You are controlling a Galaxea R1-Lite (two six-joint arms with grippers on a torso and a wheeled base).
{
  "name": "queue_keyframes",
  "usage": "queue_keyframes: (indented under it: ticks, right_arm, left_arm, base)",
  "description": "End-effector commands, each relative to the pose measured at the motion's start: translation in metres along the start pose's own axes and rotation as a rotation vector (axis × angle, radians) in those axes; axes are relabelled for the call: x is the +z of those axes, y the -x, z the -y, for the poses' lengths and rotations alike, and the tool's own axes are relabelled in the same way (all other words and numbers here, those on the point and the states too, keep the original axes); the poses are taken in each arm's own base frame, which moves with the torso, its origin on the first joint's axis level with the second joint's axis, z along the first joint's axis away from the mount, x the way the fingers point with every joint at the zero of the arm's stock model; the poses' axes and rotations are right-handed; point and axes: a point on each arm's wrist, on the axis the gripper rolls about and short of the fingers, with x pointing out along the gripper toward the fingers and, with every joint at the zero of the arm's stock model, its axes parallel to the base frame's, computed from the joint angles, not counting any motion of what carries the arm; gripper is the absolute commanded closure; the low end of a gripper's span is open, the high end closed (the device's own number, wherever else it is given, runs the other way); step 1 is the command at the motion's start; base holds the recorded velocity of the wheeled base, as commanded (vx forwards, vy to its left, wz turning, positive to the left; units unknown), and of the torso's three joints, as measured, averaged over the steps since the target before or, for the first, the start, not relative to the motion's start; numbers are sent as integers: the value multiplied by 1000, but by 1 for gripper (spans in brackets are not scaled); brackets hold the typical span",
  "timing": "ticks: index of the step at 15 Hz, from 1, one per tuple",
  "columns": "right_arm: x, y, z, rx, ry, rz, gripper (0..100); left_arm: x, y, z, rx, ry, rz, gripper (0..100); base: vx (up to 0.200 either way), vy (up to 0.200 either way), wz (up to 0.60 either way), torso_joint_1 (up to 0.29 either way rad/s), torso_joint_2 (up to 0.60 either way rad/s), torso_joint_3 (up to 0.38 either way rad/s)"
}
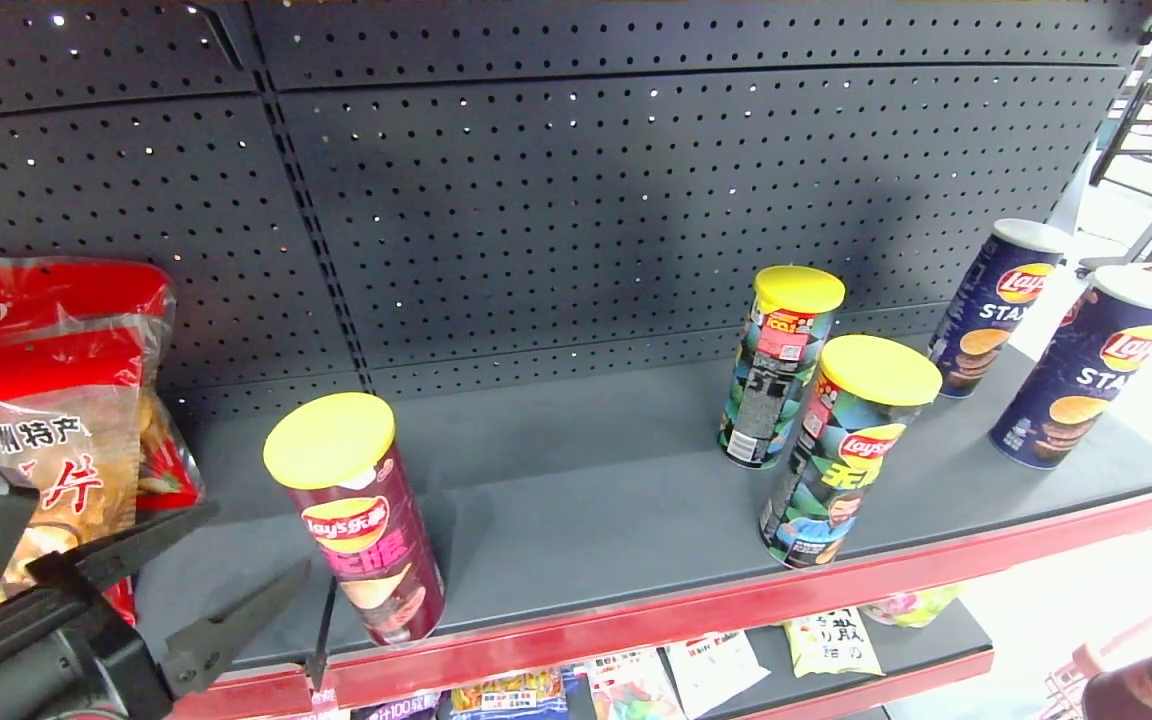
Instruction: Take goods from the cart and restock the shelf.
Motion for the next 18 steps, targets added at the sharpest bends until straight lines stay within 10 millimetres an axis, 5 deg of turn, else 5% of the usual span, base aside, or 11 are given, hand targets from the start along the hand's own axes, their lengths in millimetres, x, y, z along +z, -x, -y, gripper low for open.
queue_keyframes:
  ticks: [1,8,18]
  right_arm:
    - [4,-6,1,-41,8,-35,100]
    - [6,-14,2,-96,10,-62,100]
    - [2,-13,1,-93,18,-62,100]
  left_arm:
    - [12,15,-2,227,-36,60,0]
    - [33,76,14,307,-101,-142,0]
    - [36,78,14,341,-181,-136,0]
  base:
    - [0,0,0,0,0,0]
    - [0,0,0,0,0,0]
    - [0,0,0,0,0,0]
